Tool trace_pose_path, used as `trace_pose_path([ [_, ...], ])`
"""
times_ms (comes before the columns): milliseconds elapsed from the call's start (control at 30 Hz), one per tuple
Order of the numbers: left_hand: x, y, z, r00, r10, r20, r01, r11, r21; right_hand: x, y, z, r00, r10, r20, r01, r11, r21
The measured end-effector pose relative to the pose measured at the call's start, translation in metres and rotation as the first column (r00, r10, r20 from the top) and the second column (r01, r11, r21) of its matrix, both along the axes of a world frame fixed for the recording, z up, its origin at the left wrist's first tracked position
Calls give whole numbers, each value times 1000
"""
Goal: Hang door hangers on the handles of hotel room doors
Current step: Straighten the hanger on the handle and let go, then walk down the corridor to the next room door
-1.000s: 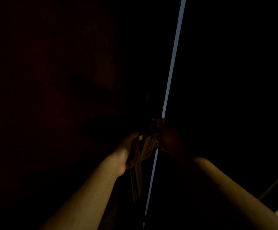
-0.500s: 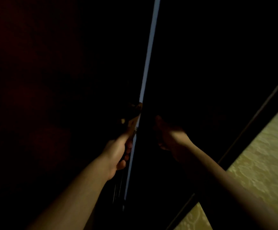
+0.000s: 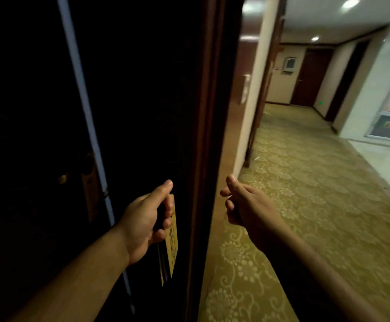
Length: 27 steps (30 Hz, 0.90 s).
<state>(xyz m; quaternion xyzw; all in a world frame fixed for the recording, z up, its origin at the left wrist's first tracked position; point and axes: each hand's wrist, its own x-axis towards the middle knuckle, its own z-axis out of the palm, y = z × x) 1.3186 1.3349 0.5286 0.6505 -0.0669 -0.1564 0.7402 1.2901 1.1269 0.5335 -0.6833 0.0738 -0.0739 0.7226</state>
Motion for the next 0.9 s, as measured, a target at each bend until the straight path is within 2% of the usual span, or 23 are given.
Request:
trace_pose_path([
  [367,-76,-220,14,974,-98,206,117,990,-81,-148,-221,20,975,-220,-21,219,974,-64],
  [500,-93,-283,24,953,-191,235,222,968,-113,-185,-281,23,944,-331,-18,331,944,-10],
  [733,-96,-377,49,898,-346,274,405,892,-201,-210,-351,38,872,-483,75,480,875,60],
  [900,-63,-429,53,861,-399,316,475,853,-217,-189,-396,46,844,-523,120,525,851,17],
])
